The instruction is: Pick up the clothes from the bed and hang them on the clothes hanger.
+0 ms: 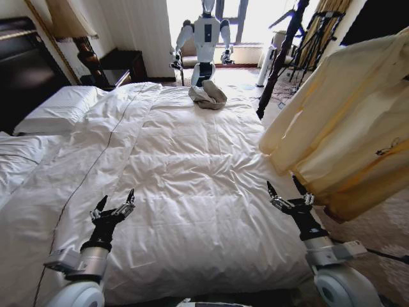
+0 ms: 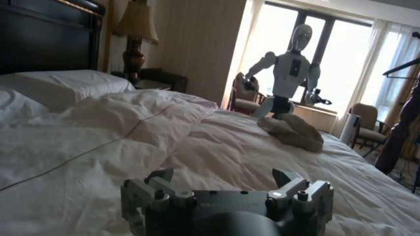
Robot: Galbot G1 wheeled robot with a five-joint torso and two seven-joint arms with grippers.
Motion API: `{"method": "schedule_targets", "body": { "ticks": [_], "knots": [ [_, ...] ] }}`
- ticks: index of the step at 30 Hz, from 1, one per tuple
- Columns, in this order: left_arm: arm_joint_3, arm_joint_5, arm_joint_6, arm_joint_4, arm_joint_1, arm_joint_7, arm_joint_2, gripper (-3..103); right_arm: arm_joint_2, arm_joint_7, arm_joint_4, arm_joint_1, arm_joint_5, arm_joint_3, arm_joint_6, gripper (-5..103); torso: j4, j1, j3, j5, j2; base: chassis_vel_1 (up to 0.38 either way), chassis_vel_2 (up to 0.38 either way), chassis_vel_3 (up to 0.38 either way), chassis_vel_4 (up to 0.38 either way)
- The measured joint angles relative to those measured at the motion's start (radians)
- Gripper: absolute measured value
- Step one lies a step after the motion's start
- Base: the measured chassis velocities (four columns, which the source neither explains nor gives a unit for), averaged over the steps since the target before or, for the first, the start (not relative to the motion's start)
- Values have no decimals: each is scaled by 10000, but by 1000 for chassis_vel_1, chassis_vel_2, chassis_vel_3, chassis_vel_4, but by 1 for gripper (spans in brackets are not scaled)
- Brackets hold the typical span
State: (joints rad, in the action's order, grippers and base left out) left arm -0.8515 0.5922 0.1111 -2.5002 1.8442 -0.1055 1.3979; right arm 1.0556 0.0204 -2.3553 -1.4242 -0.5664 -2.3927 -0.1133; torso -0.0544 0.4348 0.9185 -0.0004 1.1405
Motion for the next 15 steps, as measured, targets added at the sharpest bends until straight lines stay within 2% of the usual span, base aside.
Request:
{"method": "schedule_targets", "body": {
  "ticks": [15],
  "knots": [
    [1,0,2,2,1,-1,-6,100,-3,0,1,0,-5,1,1,100,0,0,0,0,0,0,0,0,0]
  ]
}}
